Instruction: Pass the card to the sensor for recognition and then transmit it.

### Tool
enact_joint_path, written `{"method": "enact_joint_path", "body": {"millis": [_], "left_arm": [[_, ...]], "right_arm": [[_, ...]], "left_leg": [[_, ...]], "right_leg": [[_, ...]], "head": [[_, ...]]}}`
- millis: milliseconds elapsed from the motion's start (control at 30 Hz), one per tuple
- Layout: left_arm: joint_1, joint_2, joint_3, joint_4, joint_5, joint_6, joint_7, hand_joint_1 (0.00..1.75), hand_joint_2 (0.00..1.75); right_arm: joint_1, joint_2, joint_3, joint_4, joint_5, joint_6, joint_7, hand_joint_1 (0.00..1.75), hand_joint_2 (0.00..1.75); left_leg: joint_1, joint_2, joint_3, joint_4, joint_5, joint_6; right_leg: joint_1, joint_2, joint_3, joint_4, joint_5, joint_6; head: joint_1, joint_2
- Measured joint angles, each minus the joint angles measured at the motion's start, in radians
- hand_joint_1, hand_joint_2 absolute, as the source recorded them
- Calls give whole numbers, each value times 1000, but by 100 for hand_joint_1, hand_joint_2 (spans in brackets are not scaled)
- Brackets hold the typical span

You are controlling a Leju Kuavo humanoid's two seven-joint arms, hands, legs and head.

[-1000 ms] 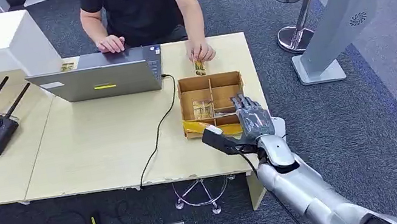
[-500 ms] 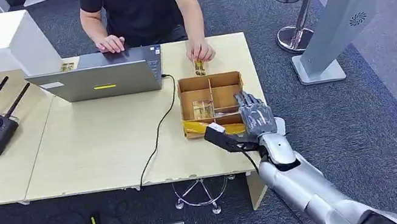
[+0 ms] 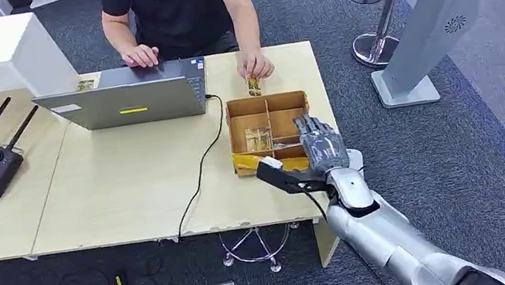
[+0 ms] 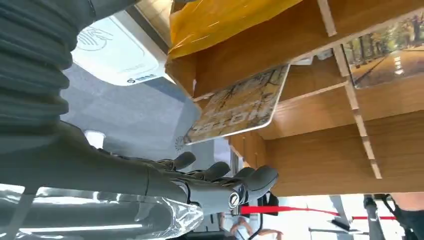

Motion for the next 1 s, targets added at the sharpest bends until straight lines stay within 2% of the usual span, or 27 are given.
{"method": "enact_joint_path", "body": {"millis": [1000], "left_arm": [[0, 0, -4, 0, 13, 0, 0, 0, 0]], "right_arm": [[-3, 24, 0, -35, 3, 33, -2, 0, 175]], "left_leg": [[0, 0, 0, 0, 0, 0]], "right_leg": [[0, 0, 0, 0, 0, 0]], "head": [[0, 0]]}}
